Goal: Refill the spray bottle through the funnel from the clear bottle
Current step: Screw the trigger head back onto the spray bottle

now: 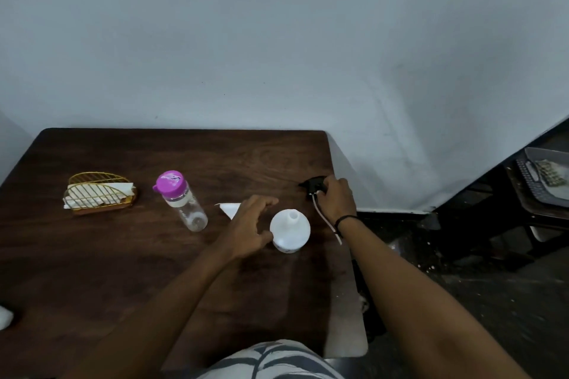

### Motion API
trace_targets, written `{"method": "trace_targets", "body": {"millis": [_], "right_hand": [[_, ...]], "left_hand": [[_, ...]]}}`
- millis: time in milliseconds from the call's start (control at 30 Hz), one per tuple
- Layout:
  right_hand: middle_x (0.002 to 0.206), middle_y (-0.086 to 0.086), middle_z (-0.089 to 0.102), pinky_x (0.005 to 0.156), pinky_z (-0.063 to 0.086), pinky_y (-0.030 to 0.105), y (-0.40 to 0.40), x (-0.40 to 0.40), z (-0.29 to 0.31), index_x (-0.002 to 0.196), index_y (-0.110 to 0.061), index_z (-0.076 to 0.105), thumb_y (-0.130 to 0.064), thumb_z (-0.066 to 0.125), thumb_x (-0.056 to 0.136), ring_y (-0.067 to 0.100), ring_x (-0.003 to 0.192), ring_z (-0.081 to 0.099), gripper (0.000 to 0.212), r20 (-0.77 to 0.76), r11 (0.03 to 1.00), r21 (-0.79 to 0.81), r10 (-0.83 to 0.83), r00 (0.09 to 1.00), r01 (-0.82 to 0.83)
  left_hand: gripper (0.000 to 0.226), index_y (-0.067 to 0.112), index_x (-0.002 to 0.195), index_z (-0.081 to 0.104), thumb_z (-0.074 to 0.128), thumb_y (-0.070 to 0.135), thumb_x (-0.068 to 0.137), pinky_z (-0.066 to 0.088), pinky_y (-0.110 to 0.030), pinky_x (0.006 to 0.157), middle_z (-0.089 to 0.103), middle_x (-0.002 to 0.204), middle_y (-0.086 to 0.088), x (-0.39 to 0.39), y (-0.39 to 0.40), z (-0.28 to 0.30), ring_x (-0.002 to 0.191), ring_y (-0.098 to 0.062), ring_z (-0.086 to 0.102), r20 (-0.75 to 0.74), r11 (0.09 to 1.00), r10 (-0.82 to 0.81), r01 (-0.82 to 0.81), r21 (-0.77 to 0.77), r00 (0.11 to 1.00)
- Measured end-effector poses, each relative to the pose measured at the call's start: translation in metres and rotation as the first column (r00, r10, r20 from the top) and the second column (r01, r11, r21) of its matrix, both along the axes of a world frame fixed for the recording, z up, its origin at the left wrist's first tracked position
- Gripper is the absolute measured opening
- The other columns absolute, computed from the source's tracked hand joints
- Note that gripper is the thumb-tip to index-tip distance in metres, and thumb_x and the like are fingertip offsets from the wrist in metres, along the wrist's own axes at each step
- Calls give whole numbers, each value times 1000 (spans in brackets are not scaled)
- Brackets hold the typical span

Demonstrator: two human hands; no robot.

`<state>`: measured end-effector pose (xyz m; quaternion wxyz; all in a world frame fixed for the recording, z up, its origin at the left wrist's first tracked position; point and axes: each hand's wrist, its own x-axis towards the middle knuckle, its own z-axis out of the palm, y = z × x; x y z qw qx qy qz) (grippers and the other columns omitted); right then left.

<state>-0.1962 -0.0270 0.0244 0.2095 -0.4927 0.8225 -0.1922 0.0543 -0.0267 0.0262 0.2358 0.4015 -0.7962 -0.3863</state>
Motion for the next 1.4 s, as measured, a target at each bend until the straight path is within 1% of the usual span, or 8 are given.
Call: {"method": "trace_targets", "body": {"millis": [100,300,500,767,933,1133,1233,1400], "right_hand": [[130,18,44,93,48,45,0,2,-15,120,-12,53,-23,59,94,40,113,49,29,-53,999,26,41,998,-39],[140,17,45,101,48,45,-14,6,-26,132,-13,53,-25,65,92,36,123,49,43,-99,991,4,131,986,-131],[133,20,51,98,50,47,-25,6,-38,134,-17,52,-25,63,92,38,113,56,44,-150,969,112,236,960,-221],[129,22,56,93,52,46,-26,12,-45,139,-9,41,-21,61,95,39,109,60,50,-124,983,102,167,978,-155],[118,14,62,89,53,41,-26,8,-34,120,-11,52,-26,68,90,32,104,61,37,106,999,-2,-40,994,40],[115,3,65,87,50,30,-26,13,19,123,-13,59,-27,66,93,16,101,62,33,525,900,-260,-171,834,349],[109,-5,68,94,56,36,-19,23,50,125,-13,61,-19,63,94,9,94,68,31,696,830,-335,-102,710,447],[108,-2,69,95,56,32,11,46,105,117,-13,61,-4,54,98,21,105,70,22,791,701,-518,174,586,491]], "left_hand": [[69,32,132,48,79,33,71,42,-27,99,46,129,18,-7,3,-1,123,-4,45,34,998,-56,57,-28,998],[62,33,124,53,75,56,72,37,-23,100,50,121,21,-22,4,-5,116,1,46,104,994,2,9,-109,995],[52,36,119,55,71,59,75,35,-24,99,54,116,21,-30,1,-11,112,-1,48,153,991,-7,28,-134,988],[51,32,121,59,69,57,78,36,-24,100,57,118,18,-30,2,-19,113,-1,49,174,994,23,-4,-111,984],[47,30,119,59,70,52,79,32,-18,97,58,116,16,-32,2,-18,111,0,47,176,995,21,-3,-104,984],[47,27,113,61,65,60,80,40,-24,91,58,107,17,-32,2,-20,104,-4,52,145,995,35,-21,-96,989],[45,28,112,62,66,60,80,41,-23,88,59,107,17,-32,2,-18,103,-4,54,108,996,50,-41,-83,993],[39,31,109,60,70,54,79,45,-22,84,60,108,15,-33,8,-15,101,-2,55,67,997,70,-67,-42,995]]}}
